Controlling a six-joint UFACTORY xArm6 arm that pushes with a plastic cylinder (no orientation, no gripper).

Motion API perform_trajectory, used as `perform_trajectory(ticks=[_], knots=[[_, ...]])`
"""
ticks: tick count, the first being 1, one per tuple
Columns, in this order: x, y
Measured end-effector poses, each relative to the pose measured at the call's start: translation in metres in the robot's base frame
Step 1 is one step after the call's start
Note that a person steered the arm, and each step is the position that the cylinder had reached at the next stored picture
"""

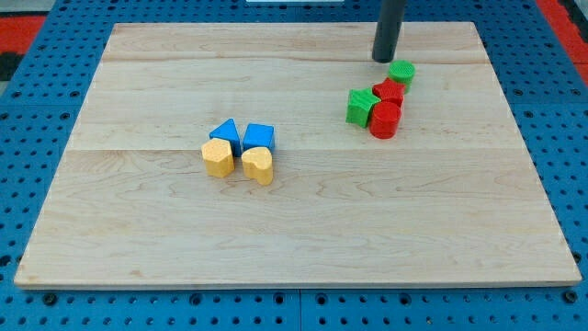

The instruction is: Slide the group of blocks down a bit

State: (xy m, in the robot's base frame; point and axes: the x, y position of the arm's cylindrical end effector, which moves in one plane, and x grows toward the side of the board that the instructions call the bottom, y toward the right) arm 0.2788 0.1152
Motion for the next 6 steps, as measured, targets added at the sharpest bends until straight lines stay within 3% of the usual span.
perform_trajectory(ticks=[1,3,4,6], knots=[[0.012,-0.007],[-0.020,0.053],[-0.014,0.056],[0.023,0.008]])
